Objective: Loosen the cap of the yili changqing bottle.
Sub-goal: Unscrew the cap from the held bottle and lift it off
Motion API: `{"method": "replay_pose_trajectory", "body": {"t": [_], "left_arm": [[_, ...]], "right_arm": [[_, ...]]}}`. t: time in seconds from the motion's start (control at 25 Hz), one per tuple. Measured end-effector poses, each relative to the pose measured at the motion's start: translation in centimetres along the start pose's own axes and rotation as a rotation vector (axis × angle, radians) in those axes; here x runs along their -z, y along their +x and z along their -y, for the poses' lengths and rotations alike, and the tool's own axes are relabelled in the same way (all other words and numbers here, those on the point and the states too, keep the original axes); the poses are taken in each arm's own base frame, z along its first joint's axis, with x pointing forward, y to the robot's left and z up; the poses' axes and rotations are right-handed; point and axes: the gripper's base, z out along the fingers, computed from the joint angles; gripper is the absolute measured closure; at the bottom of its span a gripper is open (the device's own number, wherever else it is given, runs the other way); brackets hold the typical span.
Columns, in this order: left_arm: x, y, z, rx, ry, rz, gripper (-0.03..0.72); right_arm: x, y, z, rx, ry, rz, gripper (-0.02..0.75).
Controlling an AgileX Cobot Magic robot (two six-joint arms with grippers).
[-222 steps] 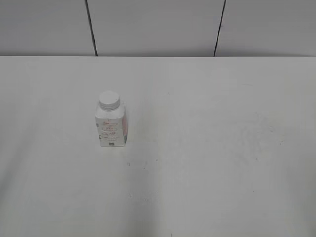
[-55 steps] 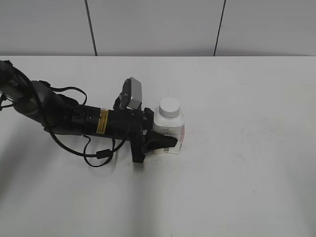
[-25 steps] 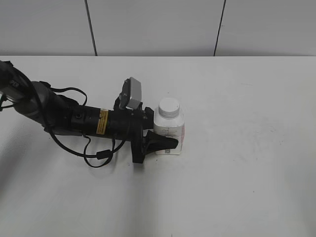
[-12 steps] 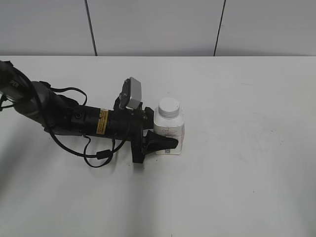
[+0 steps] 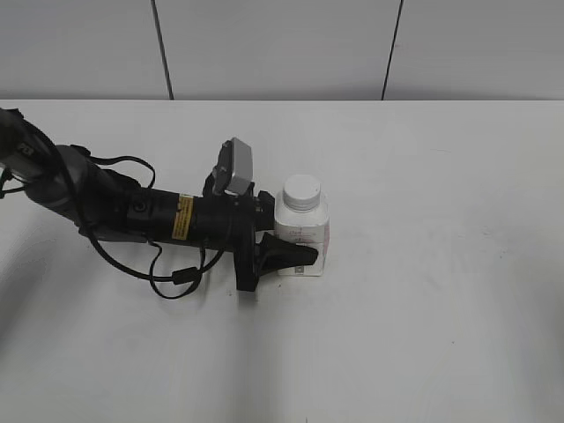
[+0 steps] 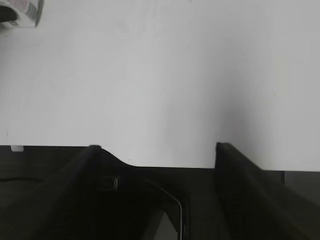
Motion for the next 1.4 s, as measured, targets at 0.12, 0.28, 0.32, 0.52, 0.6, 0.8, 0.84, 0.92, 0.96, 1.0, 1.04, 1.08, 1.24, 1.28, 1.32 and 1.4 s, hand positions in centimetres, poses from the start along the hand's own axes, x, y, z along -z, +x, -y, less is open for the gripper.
{"method": "replay_pose_trajectory", "body": {"t": [0.12, 0.28, 0.32, 0.52, 0.6, 0.8, 0.84, 0.92, 0.96, 1.0, 1.04, 1.08, 1.24, 1.28, 1.32, 1.4], "left_arm": [[0.0, 0.0, 0.0, 0.0, 0.0, 0.0, 0.294], [0.0, 0.0, 0.0, 0.0, 0.0, 0.0, 0.294], [0.0, 0.0, 0.0, 0.0, 0.0, 0.0, 0.294], [0.0, 0.0, 0.0, 0.0, 0.0, 0.0, 0.294], [0.0, 0.0, 0.0, 0.0, 0.0, 0.0, 0.294], [0.0, 0.0, 0.0, 0.0, 0.0, 0.0, 0.294], [0.0, 0.0, 0.0, 0.0, 0.0, 0.0, 0.294], [0.0, 0.0, 0.0, 0.0, 0.0, 0.0, 0.294], [0.0, 0.0, 0.0, 0.0, 0.0, 0.0, 0.294], [0.0, 0.0, 0.0, 0.0, 0.0, 0.0, 0.294], [0.0, 0.0, 0.0, 0.0, 0.0, 0.0, 0.294], [0.0, 0.0, 0.0, 0.0, 0.0, 0.0, 0.294], [0.0, 0.0, 0.0, 0.0, 0.001, 0.001, 0.294], [0.0, 0.0, 0.0, 0.0, 0.001, 0.001, 0.294], [0.0, 0.0, 0.0, 0.0, 0.001, 0.001, 0.294], [0.0, 0.0, 0.0, 0.0, 0.001, 0.001, 0.294]], "right_arm": [[-1.0, -2.0, 0.2, -0.016, 0.0, -0.081, 0.19], [-3.2, -4.1, 0.6, -0.036, 0.008, -0.133, 0.19], [-4.1, -4.6, 0.8, -0.044, 0.011, -0.155, 0.19], [-5.5, -6.4, 1.1, -0.056, 0.015, -0.155, 0.19], [-5.8, -7.6, 1.1, -0.06, 0.012, -0.177, 0.19], [-6.0, -11.4, 0.9, -0.066, -0.009, -0.223, 0.19], [-6.2, -12.1, 0.9, -0.066, -0.013, -0.237, 0.19], [-6.1, -13.7, 0.9, -0.062, -0.019, -0.252, 0.19], [-6.4, -14.4, 0.9, -0.067, -0.024, -0.267, 0.19], [-6.5, -15.2, 0.8, -0.082, -0.03, -0.282, 0.19], [-6.6, -16.0, 0.8, -0.106, -0.033, -0.294, 0.19], [-7.0, -16.8, 0.8, -0.133, -0.033, -0.31, 0.19], [-9.4, -19.5, 0.8, -0.208, -0.027, -0.352, 0.19], [-10.2, -20.1, 0.6, -0.219, -0.026, -0.362, 0.19], [-10.7, -20.7, 0.4, -0.228, -0.028, -0.364, 0.19], [-12.5, -21.8, -0.5, -0.236, -0.034, -0.386, 0.19]]}}
